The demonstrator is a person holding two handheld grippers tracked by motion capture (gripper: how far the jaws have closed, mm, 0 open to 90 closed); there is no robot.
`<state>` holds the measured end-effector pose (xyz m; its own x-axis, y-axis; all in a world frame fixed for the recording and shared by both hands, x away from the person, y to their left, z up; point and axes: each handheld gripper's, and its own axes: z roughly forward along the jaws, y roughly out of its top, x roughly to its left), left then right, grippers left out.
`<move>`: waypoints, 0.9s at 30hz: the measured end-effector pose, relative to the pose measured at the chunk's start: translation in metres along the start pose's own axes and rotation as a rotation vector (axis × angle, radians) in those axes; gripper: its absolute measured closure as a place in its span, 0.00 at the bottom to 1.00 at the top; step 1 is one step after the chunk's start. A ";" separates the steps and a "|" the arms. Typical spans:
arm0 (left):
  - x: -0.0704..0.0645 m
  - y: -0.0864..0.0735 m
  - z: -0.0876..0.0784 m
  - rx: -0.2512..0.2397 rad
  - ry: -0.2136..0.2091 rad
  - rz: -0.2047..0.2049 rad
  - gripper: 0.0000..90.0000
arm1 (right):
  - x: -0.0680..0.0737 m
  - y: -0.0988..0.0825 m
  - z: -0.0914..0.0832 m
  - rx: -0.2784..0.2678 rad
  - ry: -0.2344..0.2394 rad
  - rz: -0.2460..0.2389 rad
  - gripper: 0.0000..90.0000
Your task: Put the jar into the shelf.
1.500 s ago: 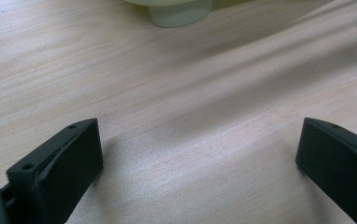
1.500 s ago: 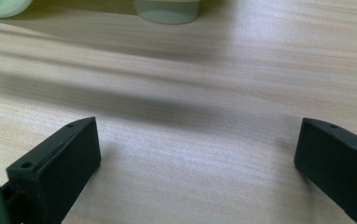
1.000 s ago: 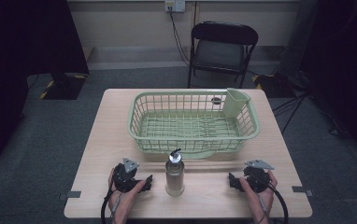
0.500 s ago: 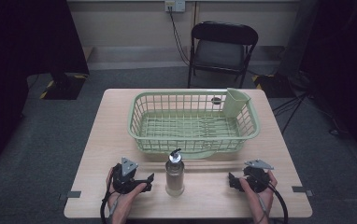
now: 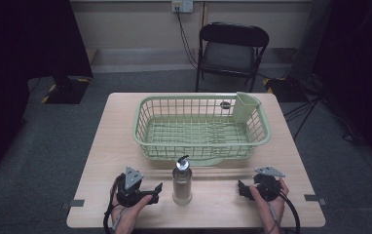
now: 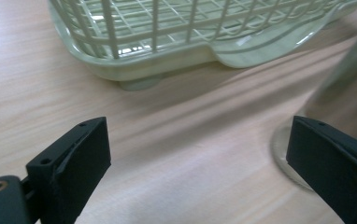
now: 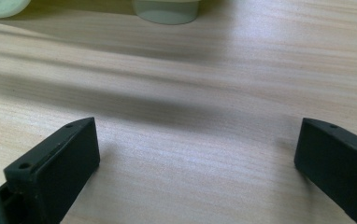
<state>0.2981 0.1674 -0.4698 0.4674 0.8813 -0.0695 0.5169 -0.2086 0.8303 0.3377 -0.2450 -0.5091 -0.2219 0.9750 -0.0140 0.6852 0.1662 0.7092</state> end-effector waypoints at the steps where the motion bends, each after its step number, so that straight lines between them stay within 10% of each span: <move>1: -0.002 0.000 -0.001 -0.006 -0.004 0.000 0.07 | 0.000 0.000 0.000 0.000 0.000 0.000 0.00; 27: -0.027 0.024 -0.047 -0.105 -0.104 0.044 0.05 | 0.000 0.000 0.000 0.000 -0.001 0.001 0.00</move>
<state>0.2637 0.1590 -0.4221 0.5624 0.8226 -0.0837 0.4186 -0.1959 0.8868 0.3377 -0.2449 -0.5091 -0.2208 0.9752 -0.0139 0.6856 0.1653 0.7090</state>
